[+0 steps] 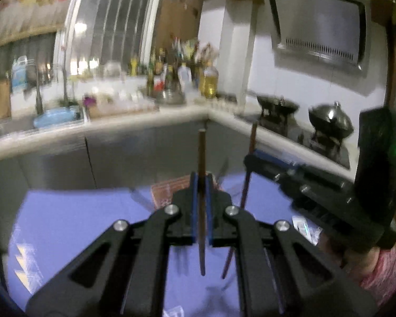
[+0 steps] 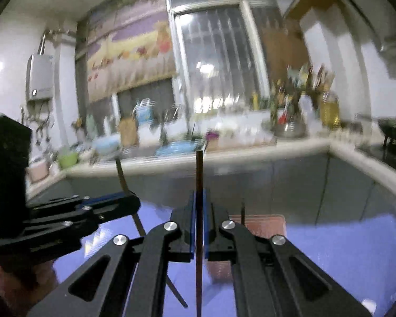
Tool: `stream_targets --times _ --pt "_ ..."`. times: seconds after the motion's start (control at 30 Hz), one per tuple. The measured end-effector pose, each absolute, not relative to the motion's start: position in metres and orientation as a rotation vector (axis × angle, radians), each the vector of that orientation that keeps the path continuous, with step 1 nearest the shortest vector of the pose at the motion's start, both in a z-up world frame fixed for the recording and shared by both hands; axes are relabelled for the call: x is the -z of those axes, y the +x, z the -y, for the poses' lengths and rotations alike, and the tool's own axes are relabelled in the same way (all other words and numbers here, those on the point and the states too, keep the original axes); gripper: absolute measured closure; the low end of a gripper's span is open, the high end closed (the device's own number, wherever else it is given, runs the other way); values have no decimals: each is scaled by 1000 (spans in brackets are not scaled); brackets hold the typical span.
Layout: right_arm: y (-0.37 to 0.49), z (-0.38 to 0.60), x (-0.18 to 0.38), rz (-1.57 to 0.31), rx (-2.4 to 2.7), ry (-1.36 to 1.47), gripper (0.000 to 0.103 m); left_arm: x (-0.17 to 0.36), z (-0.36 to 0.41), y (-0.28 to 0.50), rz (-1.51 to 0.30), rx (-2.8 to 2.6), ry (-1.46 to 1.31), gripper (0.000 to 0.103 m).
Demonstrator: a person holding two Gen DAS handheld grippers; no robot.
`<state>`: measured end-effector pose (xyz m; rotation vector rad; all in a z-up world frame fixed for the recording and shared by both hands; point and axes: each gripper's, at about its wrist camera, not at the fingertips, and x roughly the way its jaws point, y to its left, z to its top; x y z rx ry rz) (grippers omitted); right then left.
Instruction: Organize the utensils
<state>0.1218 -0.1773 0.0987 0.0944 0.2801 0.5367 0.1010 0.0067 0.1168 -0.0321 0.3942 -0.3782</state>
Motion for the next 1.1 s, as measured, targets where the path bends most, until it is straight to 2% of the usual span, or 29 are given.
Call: stream_targets --times 0.13,0.23,0.43,0.67,0.7,0.8,1.07,1.1 --pt "150 161 -117 -138 -456 115 98 -155 -4 135 -310 295 -46 98" --pt "166 153 -114 -48 -389 84 98 -161 -1 162 -284 269 -65 98" --pt "189 152 -66 -21 -331 18 98 -121 9 195 -303 238 -37 98" --pt "188 155 -34 -88 -347 -27 98 -78 7 205 -389 247 -49 97" --pt "185 155 -34 -97 -364 -27 97 -76 7 206 -403 243 -45 94" --pt "176 157 -39 -133 -371 -22 96 -75 2 207 -446 209 -67 65" --pt "125 183 -79 -102 -431 105 85 -117 -2 149 -321 224 -55 63" --pt "116 187 -81 -97 -438 121 81 -123 -4 136 -292 233 -54 58"
